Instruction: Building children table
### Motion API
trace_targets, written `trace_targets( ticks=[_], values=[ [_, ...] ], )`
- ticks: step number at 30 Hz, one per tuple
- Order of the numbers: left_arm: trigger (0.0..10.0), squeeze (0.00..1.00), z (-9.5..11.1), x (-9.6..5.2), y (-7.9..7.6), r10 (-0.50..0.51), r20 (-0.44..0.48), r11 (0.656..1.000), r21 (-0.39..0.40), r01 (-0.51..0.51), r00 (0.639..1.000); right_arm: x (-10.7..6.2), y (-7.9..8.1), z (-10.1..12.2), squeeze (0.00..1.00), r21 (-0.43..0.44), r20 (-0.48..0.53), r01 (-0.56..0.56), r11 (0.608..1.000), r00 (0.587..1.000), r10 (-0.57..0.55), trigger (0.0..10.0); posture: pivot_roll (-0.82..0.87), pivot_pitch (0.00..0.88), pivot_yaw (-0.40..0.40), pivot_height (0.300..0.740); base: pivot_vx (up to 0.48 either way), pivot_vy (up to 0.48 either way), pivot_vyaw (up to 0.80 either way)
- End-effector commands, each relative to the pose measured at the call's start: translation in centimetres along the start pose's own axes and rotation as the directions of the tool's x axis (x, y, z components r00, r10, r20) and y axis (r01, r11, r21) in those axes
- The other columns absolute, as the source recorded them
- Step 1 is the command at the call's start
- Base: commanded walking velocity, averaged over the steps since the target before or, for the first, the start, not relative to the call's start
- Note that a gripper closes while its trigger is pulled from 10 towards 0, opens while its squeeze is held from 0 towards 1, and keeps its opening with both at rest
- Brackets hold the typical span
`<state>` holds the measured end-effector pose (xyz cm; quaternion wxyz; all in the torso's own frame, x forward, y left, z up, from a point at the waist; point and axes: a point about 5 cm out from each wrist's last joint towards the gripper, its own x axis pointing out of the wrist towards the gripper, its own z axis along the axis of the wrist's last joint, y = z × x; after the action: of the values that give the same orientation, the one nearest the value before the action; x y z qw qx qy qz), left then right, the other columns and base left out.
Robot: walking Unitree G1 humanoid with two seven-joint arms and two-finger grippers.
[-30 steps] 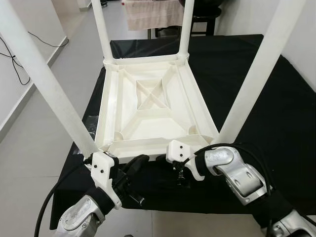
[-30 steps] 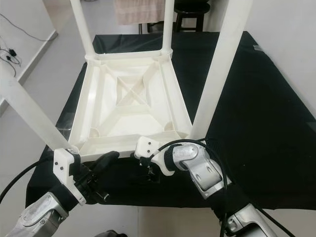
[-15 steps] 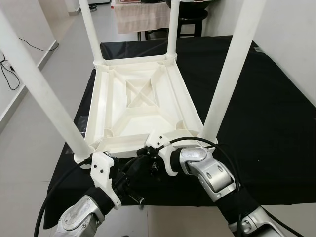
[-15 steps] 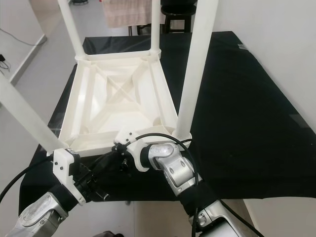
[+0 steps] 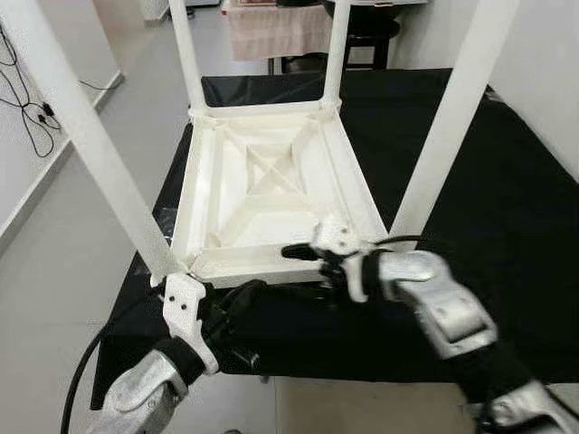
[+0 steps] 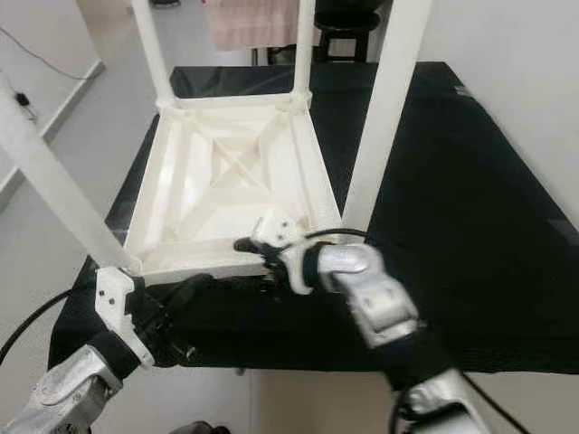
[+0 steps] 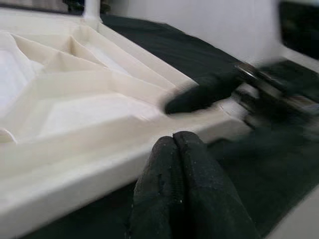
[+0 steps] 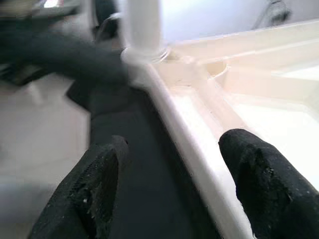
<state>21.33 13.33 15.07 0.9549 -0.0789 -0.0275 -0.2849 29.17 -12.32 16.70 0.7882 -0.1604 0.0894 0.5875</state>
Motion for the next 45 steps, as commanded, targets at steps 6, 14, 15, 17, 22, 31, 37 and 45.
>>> trace_targets(
  ticks=[6, 14, 15, 17, 22, 31, 37, 45],
  values=[
    [10.0, 0.00, -0.1, -0.2, 0.0, -0.032, -0.021, 0.999, -0.021, 0.031, 0.999, -3.3, -0.5, -0.2, 0.00, -0.016, 0.006, 0.025, 1.000, 1.000, -0.025, 10.0, 0.05, 0.102, 0.014, 0.740, 0.000, 0.000, 0.00],
    [10.0, 0.00, -1.2, -1.7, 0.0, -0.001, -0.085, 0.999, -0.032, -0.002, 0.996, -5.7, -1.5, -0.6, 0.00, -0.033, 0.002, 0.142, 0.989, 0.990, -0.142, 10.0, 0.05, 0.105, 0.028, 0.740, 0.000, 0.000, 0.00],
    [10.0, 0.00, -1.3, -2.2, 0.1, 0.034, -0.085, 0.998, -0.044, -0.038, 0.996, -5.8, -1.7, -0.6, 0.00, -0.032, 0.008, 0.163, 0.986, 0.987, -0.163, 10.0, 0.05, 0.106, 0.030, 0.740, 0.000, 0.000, 0.00],
    [10.0, 0.00, -1.3, -2.6, 0.1, 0.057, -0.085, 0.997, -0.052, -0.061, 0.995, -5.9, -1.8, -0.6, 0.00, -0.030, 0.013, 0.176, 0.984, 0.984, -0.176, 10.0, 0.05, 0.106, 0.030, 0.740, 0.000, 0.000, 0.00],
    [10.0, 0.00, -1.4, -4.7, 1.0, 0.317, -0.090, 0.948, 0.011, -0.317, 0.944, -5.2, -2.9, -1.1, 0.00, -0.020, 0.010, 0.288, 0.957, 0.958, -0.288, 10.0, 0.08, 0.109, 0.036, 0.740, 0.000, 0.000, 0.00],
    [10.0, 1.00, -0.9, -6.2, 2.0, 0.498, -0.029, 0.867, 0.037, -0.497, 0.867, -4.7, -3.4, -1.5, 0.00, -0.007, 0.012, 0.341, 0.940, 0.940, -0.341, 10.0, 0.10, 0.108, 0.031, 0.740, 0.000, 0.000, 0.00],
    [10.0, 1.00, -0.5, -7.0, 2.6, 0.558, 0.003, 0.828, 0.059, -0.557, 0.830, -4.7, -3.7, -1.5, 0.00, -0.005, 0.013, 0.364, 0.931, 0.931, -0.364, 10.0, 0.11, 0.110, 0.029, 0.740, 0.000, 0.000, 0.00],
    [10.0, 1.00, 0.8, -6.2, 4.0, 0.586, 0.089, 0.802, 0.078, -0.592, 0.805, -4.4, -2.1, -0.4, 0.00, 0.030, 0.139, 0.241, 0.970, 0.960, -0.243, 10.0, 0.11, 0.111, 0.026, 0.740, 0.000, 0.000, 0.00]
  ],
)
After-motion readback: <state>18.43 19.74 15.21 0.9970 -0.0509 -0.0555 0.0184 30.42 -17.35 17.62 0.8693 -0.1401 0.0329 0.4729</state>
